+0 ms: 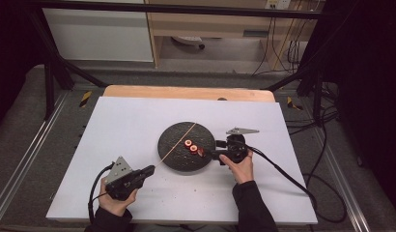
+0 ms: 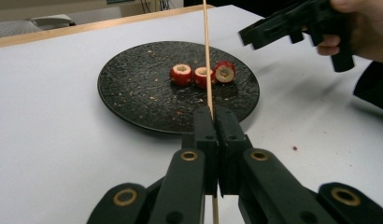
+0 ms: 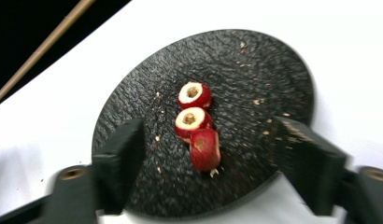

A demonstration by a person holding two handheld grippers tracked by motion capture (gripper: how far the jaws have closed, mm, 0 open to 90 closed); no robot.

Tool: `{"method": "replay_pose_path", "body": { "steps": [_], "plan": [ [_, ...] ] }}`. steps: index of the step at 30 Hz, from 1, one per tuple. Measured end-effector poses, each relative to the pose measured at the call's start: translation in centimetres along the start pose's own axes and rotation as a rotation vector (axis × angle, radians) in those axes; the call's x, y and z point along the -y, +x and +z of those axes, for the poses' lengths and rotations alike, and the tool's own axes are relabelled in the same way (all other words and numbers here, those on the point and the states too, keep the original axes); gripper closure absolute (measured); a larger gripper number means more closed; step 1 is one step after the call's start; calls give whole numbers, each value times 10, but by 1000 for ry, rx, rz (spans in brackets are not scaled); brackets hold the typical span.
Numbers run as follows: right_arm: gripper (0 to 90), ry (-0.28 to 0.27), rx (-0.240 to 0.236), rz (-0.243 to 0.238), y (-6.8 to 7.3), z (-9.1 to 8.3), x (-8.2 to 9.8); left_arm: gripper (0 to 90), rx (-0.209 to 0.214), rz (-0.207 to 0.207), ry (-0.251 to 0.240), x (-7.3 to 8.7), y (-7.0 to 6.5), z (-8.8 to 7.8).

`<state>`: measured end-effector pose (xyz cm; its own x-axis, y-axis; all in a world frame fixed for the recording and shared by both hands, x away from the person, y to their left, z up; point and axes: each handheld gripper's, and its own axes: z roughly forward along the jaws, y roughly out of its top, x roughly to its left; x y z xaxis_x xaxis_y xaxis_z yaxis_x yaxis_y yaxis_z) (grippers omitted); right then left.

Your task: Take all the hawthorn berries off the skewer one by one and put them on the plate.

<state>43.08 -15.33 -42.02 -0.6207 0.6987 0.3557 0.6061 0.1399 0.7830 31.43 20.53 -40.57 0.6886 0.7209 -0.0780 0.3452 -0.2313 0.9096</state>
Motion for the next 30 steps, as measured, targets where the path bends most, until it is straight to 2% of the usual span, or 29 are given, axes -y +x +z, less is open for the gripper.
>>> {"method": "replay_pose_path", "body": {
  "steps": [3, 5, 8, 11, 16, 20, 24, 26, 30],
  "plan": [
    [126, -10, 24, -23, -2, -14, 5, 884, -4, -7, 6, -2, 2, 3],
    [90, -11, 36, -42, -4, -23, 9, 884, -9, -12, 9, -5, 3, 6],
    [50, -30, 38, -44, -9, -35, 18, 884, -16, -14, 15, -9, 4, 11],
    [33, -27, 56, -67, -14, -44, 27, 884, -24, -16, 25, -15, 7, 17],
    [19, -15, 64, -73, -21, -58, 43, 884, -37, -29, 38, -20, 12, 31],
    [11, -2, 74, -82, -26, -64, 52, 884, -49, -26, 64, -22, 14, 43],
    [6, 32, 86, -124, -28, -68, 63, 884, -53, -29, 84, -24, 17, 53],
    [6, 44, 98, -130, -29, -71, 66, 884, -58, -35, 91, -24, 18, 58],
    [6, 35, 78, -131, -30, -76, 72, 884, -65, -49, 106, -26, 21, 68]
  ]
}}
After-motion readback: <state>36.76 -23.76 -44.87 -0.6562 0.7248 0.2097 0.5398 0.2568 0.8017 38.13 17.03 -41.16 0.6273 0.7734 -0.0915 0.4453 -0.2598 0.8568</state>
